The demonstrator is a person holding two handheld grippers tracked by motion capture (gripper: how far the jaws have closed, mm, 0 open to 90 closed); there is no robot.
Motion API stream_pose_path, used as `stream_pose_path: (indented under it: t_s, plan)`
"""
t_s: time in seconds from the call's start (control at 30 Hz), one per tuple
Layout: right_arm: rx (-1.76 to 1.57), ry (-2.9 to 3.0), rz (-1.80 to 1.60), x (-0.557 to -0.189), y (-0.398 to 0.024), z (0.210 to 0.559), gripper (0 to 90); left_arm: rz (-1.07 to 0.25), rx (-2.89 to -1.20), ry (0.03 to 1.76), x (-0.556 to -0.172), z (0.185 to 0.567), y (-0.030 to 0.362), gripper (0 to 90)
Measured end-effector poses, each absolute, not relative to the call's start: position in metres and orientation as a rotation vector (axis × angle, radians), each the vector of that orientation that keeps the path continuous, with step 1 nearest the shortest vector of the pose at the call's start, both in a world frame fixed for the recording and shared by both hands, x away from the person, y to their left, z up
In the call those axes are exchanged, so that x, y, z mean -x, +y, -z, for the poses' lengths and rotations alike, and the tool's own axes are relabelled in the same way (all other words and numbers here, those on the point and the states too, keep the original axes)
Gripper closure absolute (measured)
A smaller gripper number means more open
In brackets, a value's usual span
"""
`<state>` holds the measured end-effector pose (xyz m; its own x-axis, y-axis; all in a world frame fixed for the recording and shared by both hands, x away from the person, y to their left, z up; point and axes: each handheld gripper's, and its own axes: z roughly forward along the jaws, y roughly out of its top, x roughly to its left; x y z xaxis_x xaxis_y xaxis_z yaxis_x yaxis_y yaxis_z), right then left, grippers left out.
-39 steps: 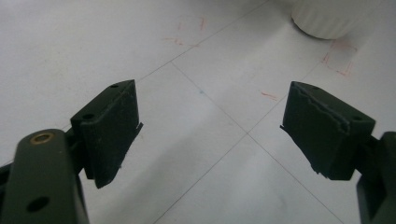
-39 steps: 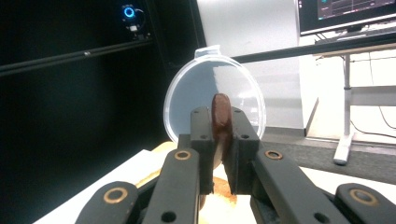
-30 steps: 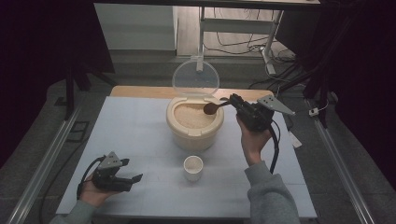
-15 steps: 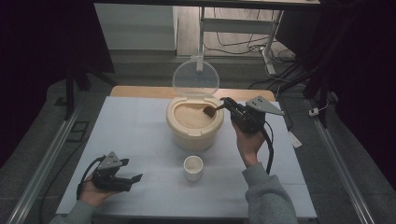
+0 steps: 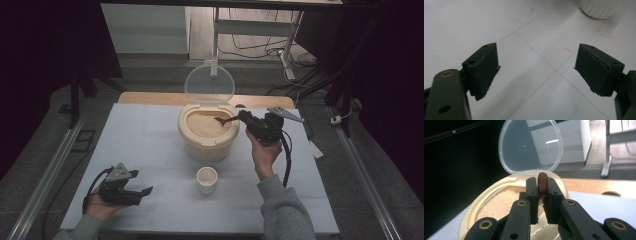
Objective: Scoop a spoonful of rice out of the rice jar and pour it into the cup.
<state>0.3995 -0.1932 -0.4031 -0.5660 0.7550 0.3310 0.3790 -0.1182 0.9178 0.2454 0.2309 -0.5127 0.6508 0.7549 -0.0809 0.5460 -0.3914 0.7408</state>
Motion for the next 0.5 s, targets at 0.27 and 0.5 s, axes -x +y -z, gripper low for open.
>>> stream_pose_path:
  t_s: [0.27,0.5]
  plan:
    - [-1.445,1.813,-1.837,-0.407,-0.199,0.413,83.3,-0.343,-2.103,1.003,-0.246,0.513,0.23,19.0]
    - [-1.561,1.784,-1.894,-0.41,-0.203,0.415,83.2,-0.345,-2.103,1.001,-0.246,0.513,0.23,19.0]
